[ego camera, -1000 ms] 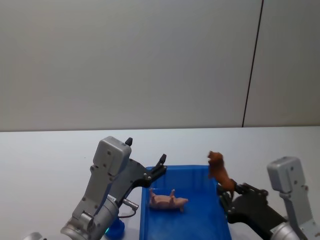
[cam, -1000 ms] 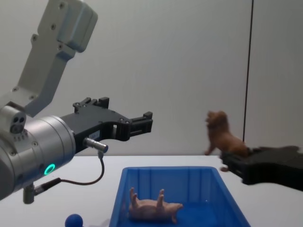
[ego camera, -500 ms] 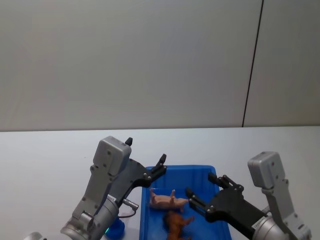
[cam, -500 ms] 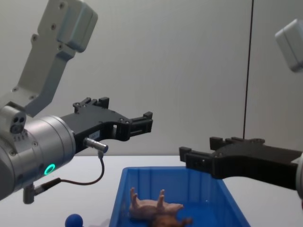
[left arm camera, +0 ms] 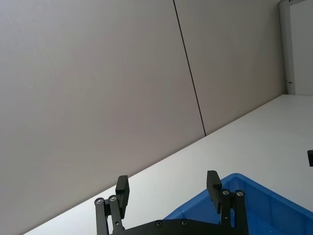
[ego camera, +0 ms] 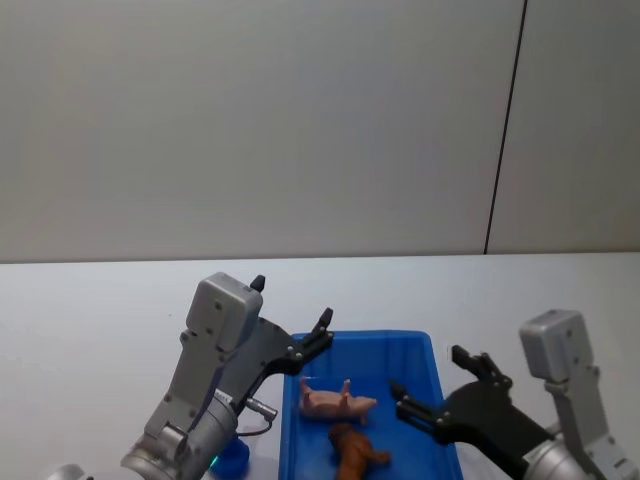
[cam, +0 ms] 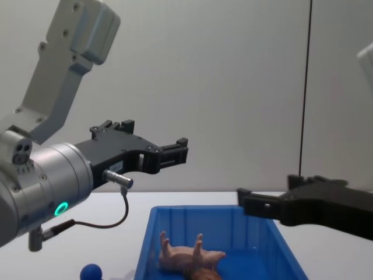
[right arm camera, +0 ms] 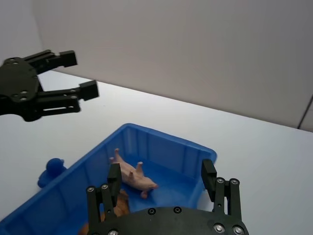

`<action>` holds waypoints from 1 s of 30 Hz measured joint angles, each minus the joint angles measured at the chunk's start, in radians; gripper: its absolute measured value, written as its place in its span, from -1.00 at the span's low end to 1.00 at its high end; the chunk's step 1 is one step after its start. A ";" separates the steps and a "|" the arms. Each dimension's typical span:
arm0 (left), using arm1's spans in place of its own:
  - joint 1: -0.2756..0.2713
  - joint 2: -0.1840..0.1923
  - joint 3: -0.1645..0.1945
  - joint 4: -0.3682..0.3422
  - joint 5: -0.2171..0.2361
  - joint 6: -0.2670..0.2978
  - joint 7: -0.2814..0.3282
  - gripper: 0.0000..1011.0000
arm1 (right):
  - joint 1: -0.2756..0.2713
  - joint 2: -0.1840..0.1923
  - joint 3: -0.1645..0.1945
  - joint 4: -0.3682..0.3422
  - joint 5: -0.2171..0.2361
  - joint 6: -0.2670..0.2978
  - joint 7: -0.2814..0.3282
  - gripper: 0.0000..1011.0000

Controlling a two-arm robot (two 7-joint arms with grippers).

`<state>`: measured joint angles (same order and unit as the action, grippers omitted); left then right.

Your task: Pick up the two dolls from the table and place them into the box.

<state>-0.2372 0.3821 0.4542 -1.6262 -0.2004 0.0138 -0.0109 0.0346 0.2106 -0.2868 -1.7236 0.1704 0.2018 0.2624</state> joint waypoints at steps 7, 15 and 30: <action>0.000 0.000 0.000 0.000 0.000 0.000 0.000 0.98 | -0.035 0.020 0.017 -0.021 0.019 -0.008 -0.079 0.98; 0.000 0.000 0.000 0.000 0.000 0.000 0.000 0.98 | -0.079 0.043 0.041 -0.043 0.044 -0.026 -0.182 0.98; 0.011 0.011 -0.009 -0.018 -0.009 0.044 0.018 0.98 | -0.128 0.070 0.071 -0.065 0.074 -0.051 -0.279 0.98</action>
<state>-0.2258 0.3935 0.4450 -1.6443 -0.2096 0.0582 0.0073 -0.0932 0.2802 -0.2155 -1.7889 0.2444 0.1512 -0.0167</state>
